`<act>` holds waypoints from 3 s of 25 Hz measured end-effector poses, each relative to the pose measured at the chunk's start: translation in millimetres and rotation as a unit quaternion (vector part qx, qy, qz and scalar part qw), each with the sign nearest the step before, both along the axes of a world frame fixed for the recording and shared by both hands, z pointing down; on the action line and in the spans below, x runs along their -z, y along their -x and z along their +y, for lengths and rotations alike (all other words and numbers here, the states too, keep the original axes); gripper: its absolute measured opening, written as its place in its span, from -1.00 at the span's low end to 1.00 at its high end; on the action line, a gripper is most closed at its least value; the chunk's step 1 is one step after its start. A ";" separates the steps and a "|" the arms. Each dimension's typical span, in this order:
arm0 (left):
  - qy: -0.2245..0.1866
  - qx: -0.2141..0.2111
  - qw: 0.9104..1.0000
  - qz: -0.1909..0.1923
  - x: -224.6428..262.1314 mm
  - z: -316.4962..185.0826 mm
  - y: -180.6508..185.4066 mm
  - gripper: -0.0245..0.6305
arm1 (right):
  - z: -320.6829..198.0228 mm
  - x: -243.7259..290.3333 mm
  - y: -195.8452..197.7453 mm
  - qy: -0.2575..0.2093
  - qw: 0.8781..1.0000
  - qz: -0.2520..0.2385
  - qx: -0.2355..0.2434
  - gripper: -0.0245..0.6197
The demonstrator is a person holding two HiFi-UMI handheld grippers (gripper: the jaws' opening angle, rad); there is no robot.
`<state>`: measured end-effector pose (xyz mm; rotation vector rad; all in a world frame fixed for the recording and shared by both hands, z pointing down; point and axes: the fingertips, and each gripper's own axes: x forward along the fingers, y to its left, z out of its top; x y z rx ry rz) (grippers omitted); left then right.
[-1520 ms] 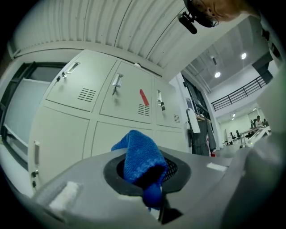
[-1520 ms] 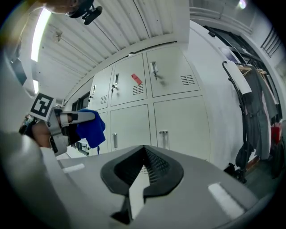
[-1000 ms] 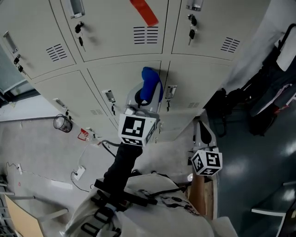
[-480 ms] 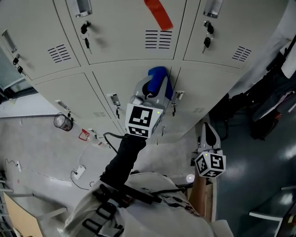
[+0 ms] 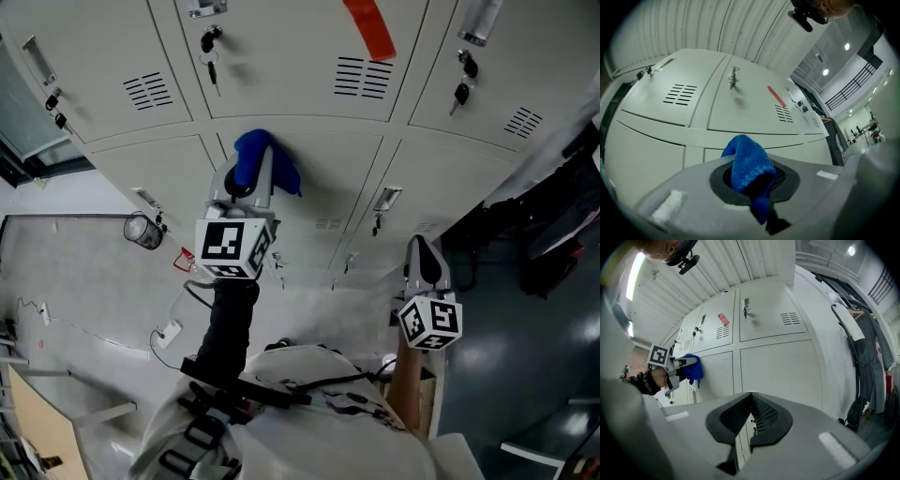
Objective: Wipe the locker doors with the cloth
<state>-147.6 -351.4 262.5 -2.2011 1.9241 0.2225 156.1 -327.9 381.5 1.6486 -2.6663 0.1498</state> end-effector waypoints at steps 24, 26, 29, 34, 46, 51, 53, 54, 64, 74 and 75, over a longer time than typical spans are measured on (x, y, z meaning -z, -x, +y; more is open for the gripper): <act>0.074 -0.179 0.980 0.038 -71.0 -26.0 -161.5 -0.82 | 27.8 0.4 -20.9 0.000 1.000 0.011 -0.026 -0.92; 0.082 -0.175 0.981 0.033 -78.3 -40.1 -167.5 -0.82 | 32.7 0.7 -28.1 0.000 0.999 0.014 -0.033 -0.92; 0.075 -0.160 0.984 0.021 -78.6 -46.5 -169.3 -0.82 | 33.6 0.8 -37.1 0.001 0.999 0.015 -0.040 -0.92; 0.074 -0.134 0.988 0.026 -80.6 -39.9 -144.3 -0.82 | 29.0 4.1 -32.9 -0.005 0.999 0.013 -0.032 -0.92; 0.071 -0.010 0.997 0.014 -89.1 -1.7 8.3 -0.83 | 15.4 -4.2 9.4 0.002 1.000 0.005 0.022 -0.92; 0.077 0.017 0.996 0.032 -95.0 7.0 41.1 -0.82 | 15.0 -2.3 25.5 0.000 0.999 0.004 0.041 -0.92; 0.080 0.018 0.996 0.040 -95.0 8.2 43.5 -0.82 | 17.8 -1.2 30.1 -0.003 0.999 0.006 0.048 -0.92; 0.080 0.017 0.996 0.042 -93.8 9.2 42.1 -0.82 | 19.3 -1.1 31.5 -0.003 0.999 0.007 0.049 -0.92; 0.075 -0.099 0.991 0.044 -100.9 18.7 -100.7 -0.82 | 31.2 -4.8 8.7 0.004 1.000 0.015 0.022 -0.92; 0.115 -0.132 0.984 0.026 -137.3 -41.2 -169.4 -0.82 | 57.4 -9.9 -51.4 0.023 0.998 0.039 -0.041 -0.92; 0.114 -0.130 0.985 0.021 -137.5 -44.4 -169.1 -0.82 | 57.8 -11.2 -56.1 0.026 0.998 0.039 -0.046 -0.92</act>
